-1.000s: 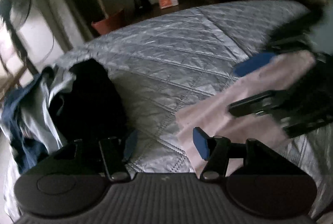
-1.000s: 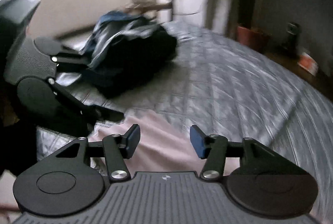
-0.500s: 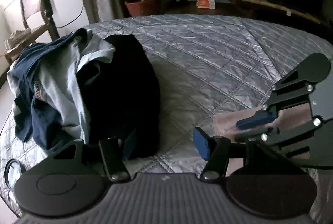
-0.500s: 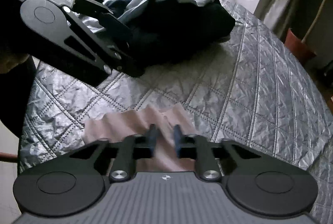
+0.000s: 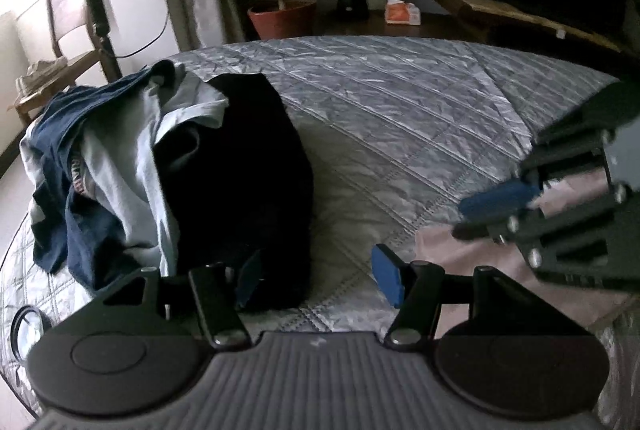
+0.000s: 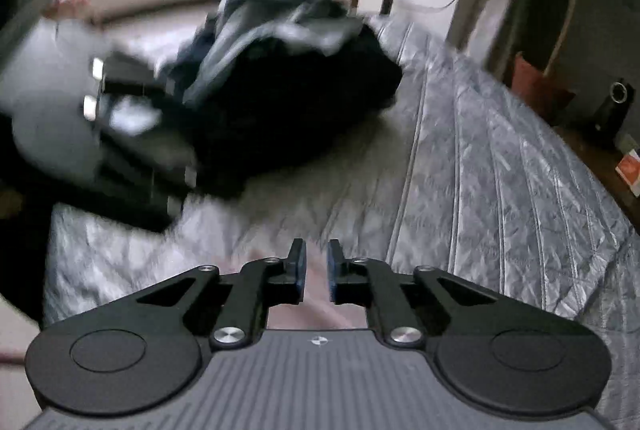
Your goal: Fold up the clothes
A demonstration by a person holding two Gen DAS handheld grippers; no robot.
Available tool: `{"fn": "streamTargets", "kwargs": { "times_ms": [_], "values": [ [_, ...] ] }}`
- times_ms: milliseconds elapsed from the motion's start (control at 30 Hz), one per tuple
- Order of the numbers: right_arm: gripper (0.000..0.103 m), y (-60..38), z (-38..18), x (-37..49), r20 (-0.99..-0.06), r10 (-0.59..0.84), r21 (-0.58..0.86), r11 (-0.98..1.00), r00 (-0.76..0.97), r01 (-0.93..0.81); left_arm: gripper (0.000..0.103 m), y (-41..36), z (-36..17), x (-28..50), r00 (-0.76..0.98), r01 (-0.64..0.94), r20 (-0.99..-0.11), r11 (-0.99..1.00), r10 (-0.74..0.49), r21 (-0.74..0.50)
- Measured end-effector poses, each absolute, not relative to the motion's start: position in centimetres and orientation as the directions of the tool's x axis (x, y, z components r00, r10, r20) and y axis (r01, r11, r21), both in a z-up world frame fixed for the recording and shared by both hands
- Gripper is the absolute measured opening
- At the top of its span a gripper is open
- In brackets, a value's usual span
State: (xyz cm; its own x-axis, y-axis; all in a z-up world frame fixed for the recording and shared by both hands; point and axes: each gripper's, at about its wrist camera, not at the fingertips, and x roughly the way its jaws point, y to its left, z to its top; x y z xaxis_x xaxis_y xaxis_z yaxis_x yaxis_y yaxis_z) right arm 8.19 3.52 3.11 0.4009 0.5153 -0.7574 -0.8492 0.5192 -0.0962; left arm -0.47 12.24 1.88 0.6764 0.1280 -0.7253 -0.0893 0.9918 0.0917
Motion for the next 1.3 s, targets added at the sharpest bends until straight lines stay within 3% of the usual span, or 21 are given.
{"fn": "streamTargets", "kwargs": {
  "times_ms": [167,367,433,500,700,833,933,1067,1200,1300],
  "values": [
    [0.019,3.9,2.0,8.5,-0.796,0.521,-0.031,0.474,0.308,-0.880,0.057,12.4,1.8,-0.4,0.672,-0.097,-0.728,0.991,0.134,0.093],
    [0.020,4.7,1.3,7.5,-0.806,0.507,-0.054,0.447,0.303,-0.893,0.057,12.3,1.6,-0.1,0.669,-0.094,-0.731,0.991,0.136,0.098],
    [0.015,4.6,1.3,7.6,-0.802,0.514,-0.044,0.459,0.306,-0.887,0.057,12.3,1.6,-0.1,0.670,-0.092,-0.730,0.991,0.135,0.100],
    [0.002,4.6,1.6,7.8,-0.795,0.520,-0.032,0.477,0.312,-0.878,0.057,12.4,1.6,-0.1,0.670,-0.097,-0.730,0.991,0.137,0.097],
    [0.001,3.7,3.4,8.4,-0.726,0.552,-0.032,0.568,0.410,-0.823,0.058,12.5,1.6,-0.1,0.670,-0.103,-0.729,0.990,0.141,0.096],
    [0.007,4.2,2.4,8.8,-0.750,0.533,-0.022,0.573,0.392,-0.820,0.059,12.4,1.6,-0.1,0.670,-0.102,-0.727,0.989,0.148,0.107],
    [0.009,3.4,2.9,8.4,-0.717,0.527,-0.037,0.625,0.456,-0.780,0.060,12.2,1.5,-0.1,0.672,-0.101,-0.723,0.987,0.161,0.125],
    [0.026,0.1,4.7,8.2,-0.630,0.537,0.061,0.754,0.561,-0.654,0.060,11.5,1.4,0.2,0.686,-0.079,-0.711,0.987,0.153,0.137],
    [0.029,-1.2,3.6,6.4,-0.680,0.407,-0.019,0.822,0.610,-0.570,0.061,9.8,1.6,0.3,0.721,0.004,-0.687,0.991,0.089,0.132],
    [0.029,-2.1,1.8,5.3,-0.711,0.377,0.018,0.854,0.593,-0.521,0.063,8.3,1.5,0.2,0.728,0.089,-0.685,0.991,0.002,0.098]
  ]
}}
